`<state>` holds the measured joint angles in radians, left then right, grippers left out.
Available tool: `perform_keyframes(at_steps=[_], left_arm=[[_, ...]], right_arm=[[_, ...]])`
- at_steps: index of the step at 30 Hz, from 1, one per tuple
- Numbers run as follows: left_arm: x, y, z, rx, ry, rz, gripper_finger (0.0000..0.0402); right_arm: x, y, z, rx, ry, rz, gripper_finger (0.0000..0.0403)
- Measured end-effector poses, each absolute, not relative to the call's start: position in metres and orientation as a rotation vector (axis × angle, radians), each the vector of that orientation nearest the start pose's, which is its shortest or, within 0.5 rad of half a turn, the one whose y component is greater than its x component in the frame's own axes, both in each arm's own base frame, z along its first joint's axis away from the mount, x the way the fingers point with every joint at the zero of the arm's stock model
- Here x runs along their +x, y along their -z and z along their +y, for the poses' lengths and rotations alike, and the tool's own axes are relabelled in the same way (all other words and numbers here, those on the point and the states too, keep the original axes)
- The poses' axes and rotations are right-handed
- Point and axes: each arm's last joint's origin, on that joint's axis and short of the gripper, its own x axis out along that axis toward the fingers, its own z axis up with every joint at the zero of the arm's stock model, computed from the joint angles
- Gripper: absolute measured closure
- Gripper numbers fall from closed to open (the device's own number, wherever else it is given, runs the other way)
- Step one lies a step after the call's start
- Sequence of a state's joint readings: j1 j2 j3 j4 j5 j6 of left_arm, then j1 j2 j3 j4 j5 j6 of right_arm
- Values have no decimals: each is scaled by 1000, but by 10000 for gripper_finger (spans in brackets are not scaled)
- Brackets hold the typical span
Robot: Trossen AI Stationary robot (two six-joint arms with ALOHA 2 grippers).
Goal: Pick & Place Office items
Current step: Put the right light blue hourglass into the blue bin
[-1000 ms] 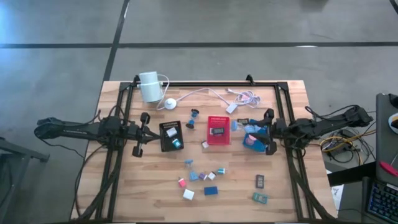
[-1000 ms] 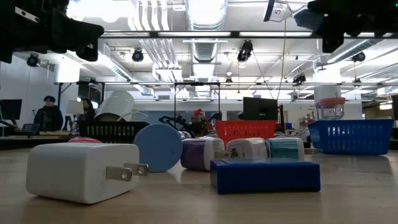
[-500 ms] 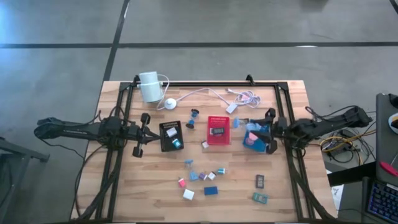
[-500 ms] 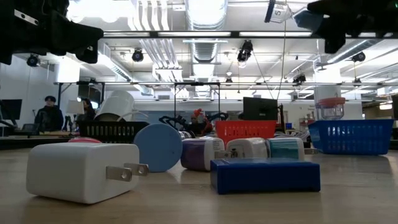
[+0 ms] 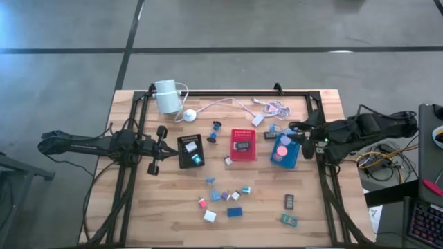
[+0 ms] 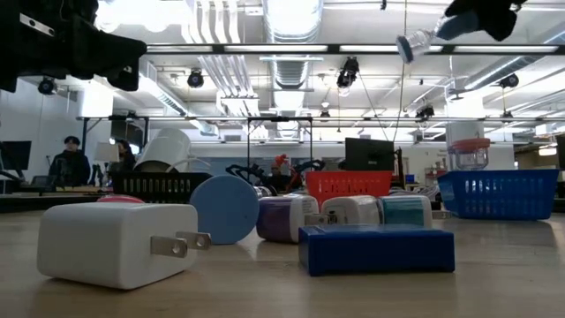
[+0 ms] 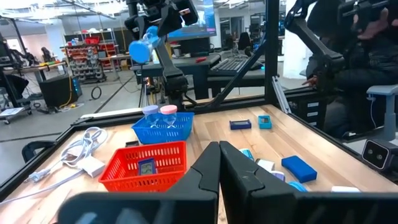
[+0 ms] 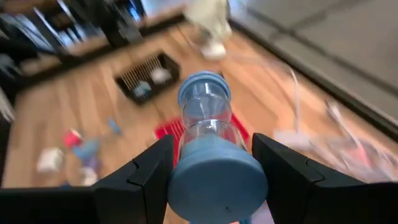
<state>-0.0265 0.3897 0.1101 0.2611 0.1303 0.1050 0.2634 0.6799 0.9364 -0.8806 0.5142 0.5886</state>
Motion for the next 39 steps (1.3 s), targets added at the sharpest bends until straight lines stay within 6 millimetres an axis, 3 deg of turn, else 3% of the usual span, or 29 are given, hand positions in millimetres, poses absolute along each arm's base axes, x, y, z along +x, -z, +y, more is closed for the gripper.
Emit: perform_keyframes(at_steps=[7,12,24,39], left_arm=[[124,-192,-7,96,158,11,394],[124,-192,-7,96,158,11,394],[124,-192,-7,92,158,13,394],[125,-191,-7,96,157,19,394]], right_arm=[[114,-352,18,359,487,778,211],[119,-350,22,377,498,965,211],[121,-318,25,369,496,1167,211],[143,-286,23,287,528,1388,211]])
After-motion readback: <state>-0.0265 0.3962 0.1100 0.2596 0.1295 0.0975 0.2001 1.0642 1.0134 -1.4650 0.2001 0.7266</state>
